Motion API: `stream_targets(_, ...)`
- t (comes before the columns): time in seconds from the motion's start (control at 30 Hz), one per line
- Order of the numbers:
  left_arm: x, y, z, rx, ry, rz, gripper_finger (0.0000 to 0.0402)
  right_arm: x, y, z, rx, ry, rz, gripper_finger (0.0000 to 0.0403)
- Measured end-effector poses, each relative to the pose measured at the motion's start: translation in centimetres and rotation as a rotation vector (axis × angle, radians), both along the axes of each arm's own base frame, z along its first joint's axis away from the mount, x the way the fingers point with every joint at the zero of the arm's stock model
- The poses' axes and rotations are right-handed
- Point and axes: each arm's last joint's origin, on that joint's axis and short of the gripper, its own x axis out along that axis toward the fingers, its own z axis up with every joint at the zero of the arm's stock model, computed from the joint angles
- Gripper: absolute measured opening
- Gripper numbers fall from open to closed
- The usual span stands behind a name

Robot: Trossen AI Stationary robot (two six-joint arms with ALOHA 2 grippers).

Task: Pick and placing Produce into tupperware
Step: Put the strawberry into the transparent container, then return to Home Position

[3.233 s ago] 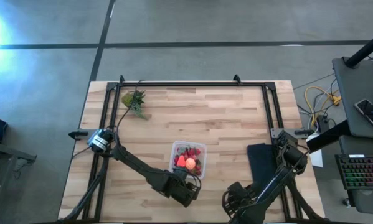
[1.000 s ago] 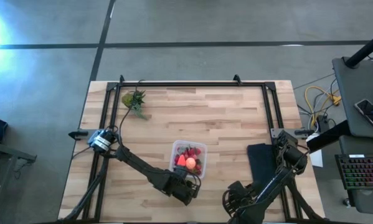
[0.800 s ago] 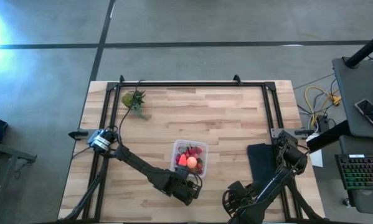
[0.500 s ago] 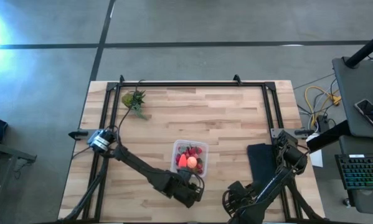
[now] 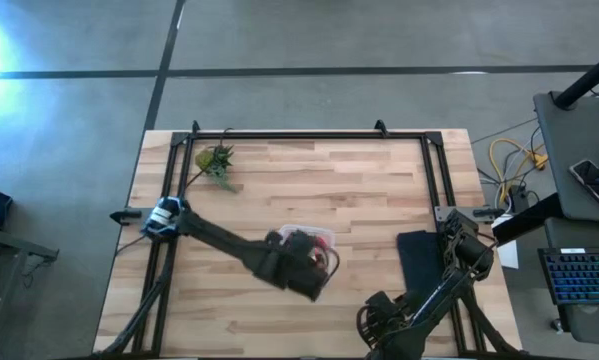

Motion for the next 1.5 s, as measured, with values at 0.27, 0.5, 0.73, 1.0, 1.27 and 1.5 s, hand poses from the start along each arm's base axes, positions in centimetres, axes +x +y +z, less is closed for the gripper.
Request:
stream_targets(0.27, 1.1, 2.2, -2.3, -0.055, 0.172, -0.197, 0.0169, 0.0, 0.0, 0.0, -0.002, 0.009, 0.013, 0.0244)
stream_targets(0.5, 0.5, 2.4, -0.3, -0.011, 0.119, -0.221, 0.0219, -0.1, 0.0, 0.0, 0.013, 0.032, 0.024, 0.0244)
stream_targets(0.73, -2.2, 1.9, 5.2, -0.193, 0.025, -0.483, 0.0226, 0.0, 0.1, 1.9, 0.102, 0.147, 0.134, 0.0244)
stream_targets(1.0, -8.5, -1.1, 13.0, -0.255, -0.334, -0.631, 0.0226, -1.3, 2.1, 11.5, -0.068, -0.452, 0.500, 0.0244)
stream_targets(1.27, -12.3, -6.4, 15.5, -0.208, -0.584, -0.674, 0.0226, -6.7, 2.3, 18.8, -0.103, -0.857, 0.543, 0.0244)
stream_targets(1.5, -10.2, -9.4, 15.9, 0.016, -1.155, -1.281, 0.0226, -7.6, 4.2, 19.4, -0.159, -1.062, 0.668, 0.0244)
